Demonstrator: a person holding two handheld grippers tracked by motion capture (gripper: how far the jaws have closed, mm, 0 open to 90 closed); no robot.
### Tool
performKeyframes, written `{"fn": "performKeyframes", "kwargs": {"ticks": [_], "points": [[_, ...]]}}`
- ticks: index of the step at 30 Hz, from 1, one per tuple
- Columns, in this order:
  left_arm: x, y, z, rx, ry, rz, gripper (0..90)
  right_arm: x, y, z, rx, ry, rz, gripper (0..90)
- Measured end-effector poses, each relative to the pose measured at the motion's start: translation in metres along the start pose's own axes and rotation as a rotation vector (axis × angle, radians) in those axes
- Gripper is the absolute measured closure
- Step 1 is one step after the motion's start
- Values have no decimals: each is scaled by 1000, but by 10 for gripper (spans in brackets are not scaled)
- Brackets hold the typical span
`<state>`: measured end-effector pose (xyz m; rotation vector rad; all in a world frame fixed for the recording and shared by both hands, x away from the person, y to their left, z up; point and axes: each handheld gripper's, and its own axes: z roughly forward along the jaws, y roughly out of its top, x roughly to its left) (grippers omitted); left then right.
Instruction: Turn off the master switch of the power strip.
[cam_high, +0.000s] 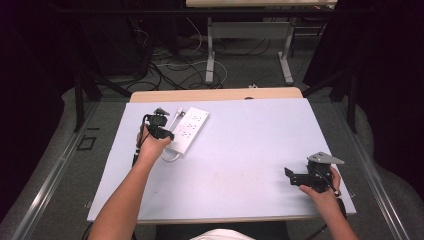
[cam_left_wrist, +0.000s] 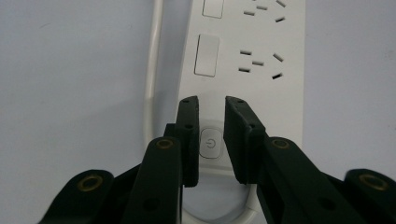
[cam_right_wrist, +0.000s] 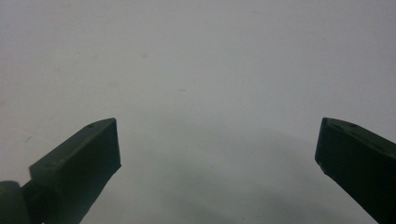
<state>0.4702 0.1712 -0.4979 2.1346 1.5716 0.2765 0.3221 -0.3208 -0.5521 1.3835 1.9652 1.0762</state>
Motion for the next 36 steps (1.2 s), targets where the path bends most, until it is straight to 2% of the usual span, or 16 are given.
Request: {"fn": "performKeyframes", "kwargs": {"ticks": [9, 13, 23, 27, 31, 33, 36], "points": [[2, -1, -2, -21, 7, 8, 669, 0, 0, 0, 0, 0, 1, 0], [2, -2, -3, -28, -1, -3, 644, 0, 0, 0, 0, -1, 5, 0], [1, -3, -4, -56, 0, 17, 554, 0, 0, -1, -1, -1, 3, 0], [0, -4, -5, -77, 12, 21, 508, 0, 0, -1, -2, -3, 1, 0], [1, -4, -6, -77, 20, 36, 491, 0, 0, -1, -2, -3, 0, 0], [1, -5, -6, -93, 17, 28, 483, 0, 0, -1, -2, -3, 0, 0], [2, -5, -9, -106, 16, 57, 445, 0, 1, -1, -3, -2, 5, 0]]}}
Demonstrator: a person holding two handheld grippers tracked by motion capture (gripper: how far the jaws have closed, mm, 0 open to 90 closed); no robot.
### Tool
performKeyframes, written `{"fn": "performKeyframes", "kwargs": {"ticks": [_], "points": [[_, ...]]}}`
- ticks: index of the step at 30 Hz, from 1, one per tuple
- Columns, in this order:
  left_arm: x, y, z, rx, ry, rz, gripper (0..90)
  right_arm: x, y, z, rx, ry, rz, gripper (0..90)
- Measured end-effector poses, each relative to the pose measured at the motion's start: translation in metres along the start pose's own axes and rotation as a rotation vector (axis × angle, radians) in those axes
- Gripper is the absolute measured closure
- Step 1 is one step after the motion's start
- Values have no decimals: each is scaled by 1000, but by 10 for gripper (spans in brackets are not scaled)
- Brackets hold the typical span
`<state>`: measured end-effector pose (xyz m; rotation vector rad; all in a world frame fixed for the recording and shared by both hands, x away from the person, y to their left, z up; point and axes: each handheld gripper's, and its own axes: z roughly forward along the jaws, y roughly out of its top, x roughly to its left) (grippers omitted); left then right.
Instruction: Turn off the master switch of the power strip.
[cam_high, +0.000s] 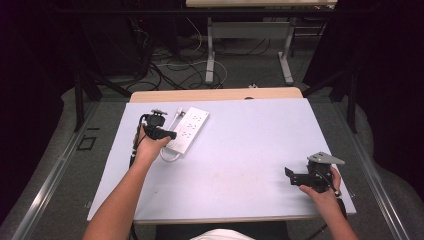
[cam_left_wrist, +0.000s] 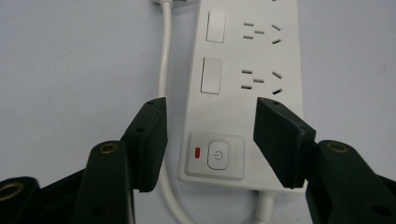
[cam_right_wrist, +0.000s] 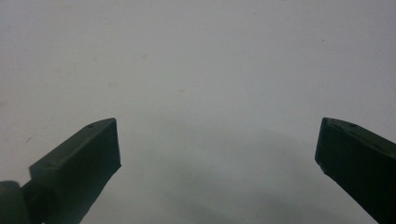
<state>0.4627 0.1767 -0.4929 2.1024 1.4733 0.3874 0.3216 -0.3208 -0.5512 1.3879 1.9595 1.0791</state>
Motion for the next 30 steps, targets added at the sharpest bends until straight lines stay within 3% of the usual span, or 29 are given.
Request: {"fn": "performKeyframes", "kwargs": {"ticks": [11, 24, 30], "points": [[1, -2, -9, -54, -21, -1, 393, 0, 0, 0, 1, -3, 0, 0], [3, -5, -20, -117, -35, 43, 336, 0, 0, 0, 2, -4, -3, 0], [4, -6, -27, -150, -48, 32, 294, 0, 0, 0, -2, -1, -2, 0]]}}
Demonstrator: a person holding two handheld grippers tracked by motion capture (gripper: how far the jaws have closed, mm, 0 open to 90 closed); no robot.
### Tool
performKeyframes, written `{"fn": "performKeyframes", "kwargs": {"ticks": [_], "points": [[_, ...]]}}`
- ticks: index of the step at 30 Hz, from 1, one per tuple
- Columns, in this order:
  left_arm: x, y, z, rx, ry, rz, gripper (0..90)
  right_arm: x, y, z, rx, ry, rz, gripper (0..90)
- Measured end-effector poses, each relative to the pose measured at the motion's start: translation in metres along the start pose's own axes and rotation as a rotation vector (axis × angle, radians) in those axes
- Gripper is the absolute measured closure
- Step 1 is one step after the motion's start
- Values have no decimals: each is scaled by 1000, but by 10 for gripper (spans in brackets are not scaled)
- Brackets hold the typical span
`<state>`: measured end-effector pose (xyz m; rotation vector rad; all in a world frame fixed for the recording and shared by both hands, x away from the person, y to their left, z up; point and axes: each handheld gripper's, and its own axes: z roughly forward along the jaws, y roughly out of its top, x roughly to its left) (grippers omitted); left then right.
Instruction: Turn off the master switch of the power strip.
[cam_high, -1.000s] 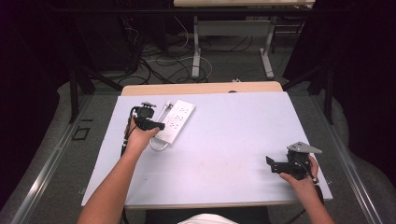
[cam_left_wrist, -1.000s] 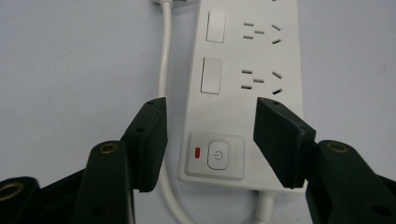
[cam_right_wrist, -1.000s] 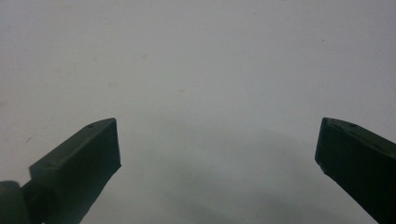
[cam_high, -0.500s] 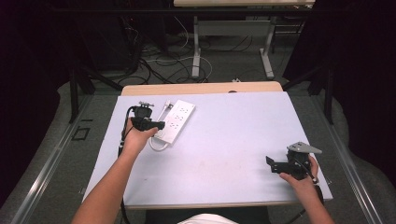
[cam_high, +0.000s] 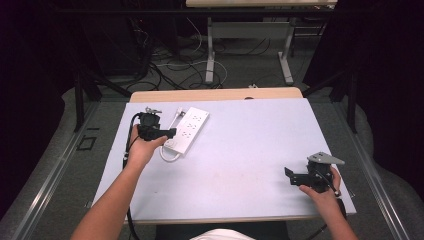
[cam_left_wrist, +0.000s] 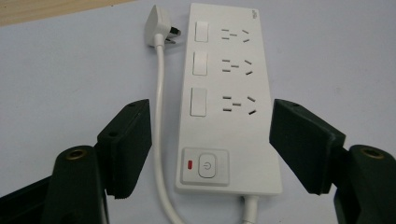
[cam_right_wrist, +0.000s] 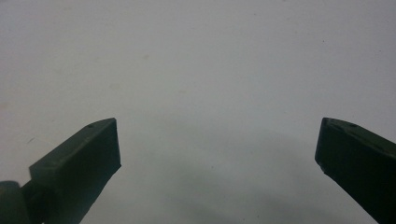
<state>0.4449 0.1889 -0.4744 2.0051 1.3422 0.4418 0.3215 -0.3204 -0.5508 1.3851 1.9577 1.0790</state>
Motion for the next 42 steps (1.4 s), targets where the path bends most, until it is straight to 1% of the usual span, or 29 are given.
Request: {"fn": "performKeyframes", "kwargs": {"ticks": [1, 3, 4, 5, 6, 11, 12, 13, 14, 18, 19, 21, 23, 27, 28, 30, 32, 33, 35, 37, 38, 39, 42], "points": [[0, -1, -1, -5, -10, -14, 283, 0, 0, 0, 1, 0, 5, 0], [0, -1, -3, -23, -6, -31, 254, 0, 0, 0, 2, 0, 6, 0], [2, -2, -5, -25, 2, -25, 228, 0, 0, 0, 2, 0, 6, 0], [2, -2, -6, -27, -4, -31, 210, 0, 0, 0, 2, 1, 6, 0], [2, -3, -6, -40, -7, -46, 199, 0, 0, 0, 1, 0, 1, 0], [4, -5, -10, -48, -20, -56, 164, 1, 0, 0, 1, 0, 1, 0], [4, -5, -10, -51, -22, -58, 159, 1, 0, 1, -4, -8, 0, 0], [4, -6, -11, -49, -24, -59, 151, 0, 0, 0, 1, -1, -1, 0], [3, -7, -12, -53, -25, -68, 136, 0, 0, 0, 1, -2, -2, 0], [3, -9, -15, -63, -29, -61, 74, 1, 0, 0, 0, -2, -1, 0], [2, -10, -15, -70, -29, -69, 60, 1, 0, 0, 2, -1, 2, 0], [3, -12, -17, -78, -36, -61, 22, 1, 0, 0, 1, -1, 2, 0], [2, -14, -19, -82, -37, -60, 7, 1, 0, 0, -1, -1, 1, 0], [2, -18, -23, -89, -33, -51, 7, 1, 0, 0, 0, -1, 2, 0], [3, -19, -25, -79, -36, -34, 7, 1, 0, 0, -1, -3, -1, 0], [2, -22, -27, -98, -47, -48, 7, 1, 0, 0, 1, -2, 1, 0], [2, -24, -30, -108, -60, -43, 7, 1, 0, 0, -3, -6, 3, 0], [3, -25, -31, -109, -58, -31, 7, 1, 0, 0, -10, -11, -4, 0], [2, -27, -34, -115, -60, -30, 7, 1, 0, 0, -7, -10, -4, 0], [3, -30, -38, -120, -59, -18, 7, 1, 0, 1, -6, -10, -3, 0], [3, -31, -39, -123, -60, -24, 7, 1, 0, 0, 4, -6, -4, 0], [4, -32, -41, -125, -58, -14, 7, 1, 0, -1, 2, -5, -3, 0], [5, -35, -46, -142, -63, -25, 7, 1, 0, 0, -8, -10, -3, 0]]}}
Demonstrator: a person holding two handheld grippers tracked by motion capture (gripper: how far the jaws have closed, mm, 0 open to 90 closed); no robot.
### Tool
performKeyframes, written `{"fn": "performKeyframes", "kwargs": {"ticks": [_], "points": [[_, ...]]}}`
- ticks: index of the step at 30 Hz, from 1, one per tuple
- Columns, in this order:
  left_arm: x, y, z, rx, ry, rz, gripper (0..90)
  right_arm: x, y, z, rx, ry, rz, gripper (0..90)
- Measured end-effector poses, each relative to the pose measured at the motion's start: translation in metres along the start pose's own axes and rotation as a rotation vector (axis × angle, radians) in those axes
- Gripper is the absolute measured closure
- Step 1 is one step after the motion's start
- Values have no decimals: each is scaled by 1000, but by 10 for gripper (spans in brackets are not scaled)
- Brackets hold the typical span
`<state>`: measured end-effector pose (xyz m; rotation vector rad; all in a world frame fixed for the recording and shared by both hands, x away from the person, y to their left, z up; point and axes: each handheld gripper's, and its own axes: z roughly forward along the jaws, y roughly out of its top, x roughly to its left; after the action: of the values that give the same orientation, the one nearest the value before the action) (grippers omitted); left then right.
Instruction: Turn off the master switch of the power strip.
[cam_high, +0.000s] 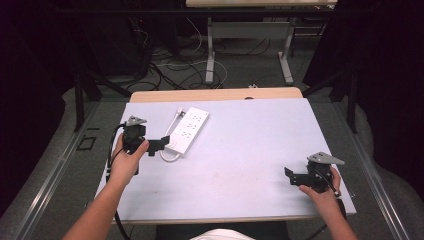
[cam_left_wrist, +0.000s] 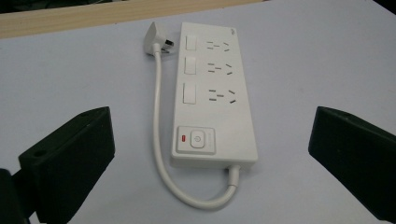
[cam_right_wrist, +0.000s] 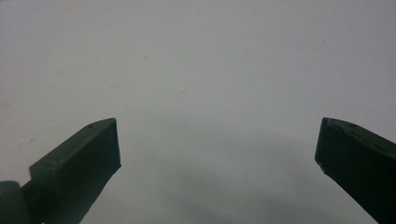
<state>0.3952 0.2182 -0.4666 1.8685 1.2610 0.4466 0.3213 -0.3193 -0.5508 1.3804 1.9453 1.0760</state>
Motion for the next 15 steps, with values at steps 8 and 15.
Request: {"fn": "performKeyframes", "kwargs": {"ticks": [8, 15], "points": [[4, -7, -15, -16, 1, 1, 7, 0, 1, -1, 6, 6, 0, 0], [7, -17, -26, -19, -6, -10, 7, 0, 1, -1, 5, 7, 0, 0]]}}
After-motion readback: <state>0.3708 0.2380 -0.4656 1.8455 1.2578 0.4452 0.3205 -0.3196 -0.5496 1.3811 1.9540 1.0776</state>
